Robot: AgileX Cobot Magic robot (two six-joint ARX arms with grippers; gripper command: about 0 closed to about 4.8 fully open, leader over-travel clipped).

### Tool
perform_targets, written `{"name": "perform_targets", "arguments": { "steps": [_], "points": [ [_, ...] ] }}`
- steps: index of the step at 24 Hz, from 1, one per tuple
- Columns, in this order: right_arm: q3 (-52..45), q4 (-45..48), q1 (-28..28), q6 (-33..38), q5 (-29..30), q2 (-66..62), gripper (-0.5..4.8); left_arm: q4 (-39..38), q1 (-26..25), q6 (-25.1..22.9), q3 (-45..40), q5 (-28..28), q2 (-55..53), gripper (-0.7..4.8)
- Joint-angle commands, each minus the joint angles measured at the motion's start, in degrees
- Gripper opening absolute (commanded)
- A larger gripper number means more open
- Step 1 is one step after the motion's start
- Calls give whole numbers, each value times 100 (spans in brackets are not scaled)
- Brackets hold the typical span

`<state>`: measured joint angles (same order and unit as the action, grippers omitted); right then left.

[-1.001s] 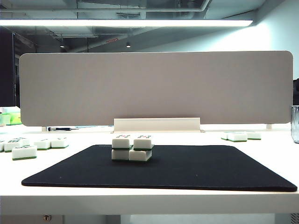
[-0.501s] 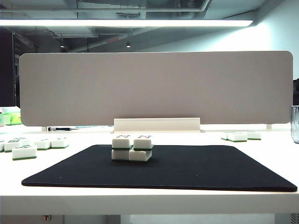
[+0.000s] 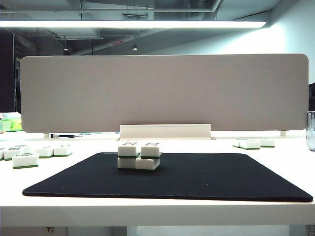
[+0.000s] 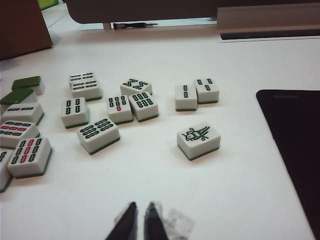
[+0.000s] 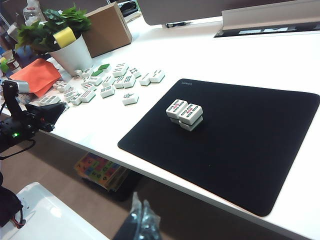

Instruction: Arrange four mahjong tiles into a neat stack, creating two layers of paired tiles.

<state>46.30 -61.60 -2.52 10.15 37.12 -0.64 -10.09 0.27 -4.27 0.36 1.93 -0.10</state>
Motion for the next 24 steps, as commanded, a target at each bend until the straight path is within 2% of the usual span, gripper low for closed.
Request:
{"name": "perform_targets", "arguments": {
  "steps": [1,16,21,24],
  "points": [
    [22,50,-7,-13,7,68,-1,-70,4,133,-2,-92,0,21],
    [22,63,-9,-109,-20,68,-1,-57,4,131,-2,-85,0,21],
    [-127,654,-2,-284,-697,68,-1,-59,4,131,-2,-83,0,21],
    [-848,1838,-4,-136,-1414,68,-1,-57,4,131,-2,-85,0,21]
  ]
}}
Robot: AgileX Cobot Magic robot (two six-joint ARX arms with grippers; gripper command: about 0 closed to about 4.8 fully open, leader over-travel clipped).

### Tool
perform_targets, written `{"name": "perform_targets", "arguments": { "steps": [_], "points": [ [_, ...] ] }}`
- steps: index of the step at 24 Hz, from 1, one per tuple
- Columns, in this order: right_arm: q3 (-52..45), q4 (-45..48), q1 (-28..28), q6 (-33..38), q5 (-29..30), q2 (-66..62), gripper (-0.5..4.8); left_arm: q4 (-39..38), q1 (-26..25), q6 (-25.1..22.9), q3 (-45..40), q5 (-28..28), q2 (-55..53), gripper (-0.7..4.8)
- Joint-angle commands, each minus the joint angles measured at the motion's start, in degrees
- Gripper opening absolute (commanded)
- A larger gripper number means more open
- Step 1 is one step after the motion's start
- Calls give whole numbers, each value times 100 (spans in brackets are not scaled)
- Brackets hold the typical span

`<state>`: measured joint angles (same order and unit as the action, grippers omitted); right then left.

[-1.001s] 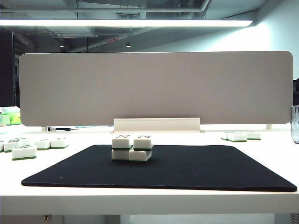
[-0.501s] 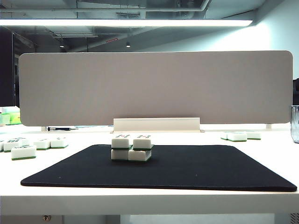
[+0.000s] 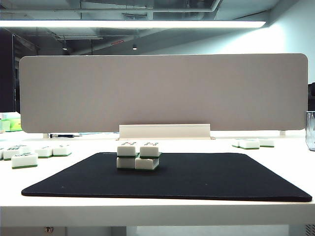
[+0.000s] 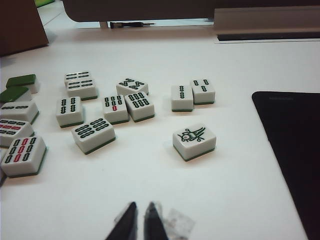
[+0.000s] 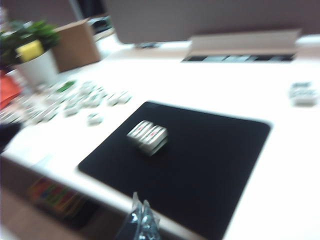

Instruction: Arrange four mahjong tiles into a neat stack, creating two layers of paired tiles.

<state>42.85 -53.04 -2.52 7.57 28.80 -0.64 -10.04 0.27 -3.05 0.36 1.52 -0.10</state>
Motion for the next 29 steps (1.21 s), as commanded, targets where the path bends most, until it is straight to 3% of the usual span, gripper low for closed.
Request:
{"name": "perform_targets", "arguments": {
  "steps": [1,10,15,29],
  "points": [
    [-680,1220,-4,197,-708,68,-1,-63,4,9,-2,-44,0,21],
    [-3329,4966,-7,1270,-2111,70,-1,-61,4,9,-2,-44,0,21],
    [-3860,5069,-7,1252,-3073,72,-1,-61,4,9,-2,-44,0,21],
    [-4247,4280,-7,831,-3467,74,-1,-61,4,9,-2,-44,0,21]
  ]
}}
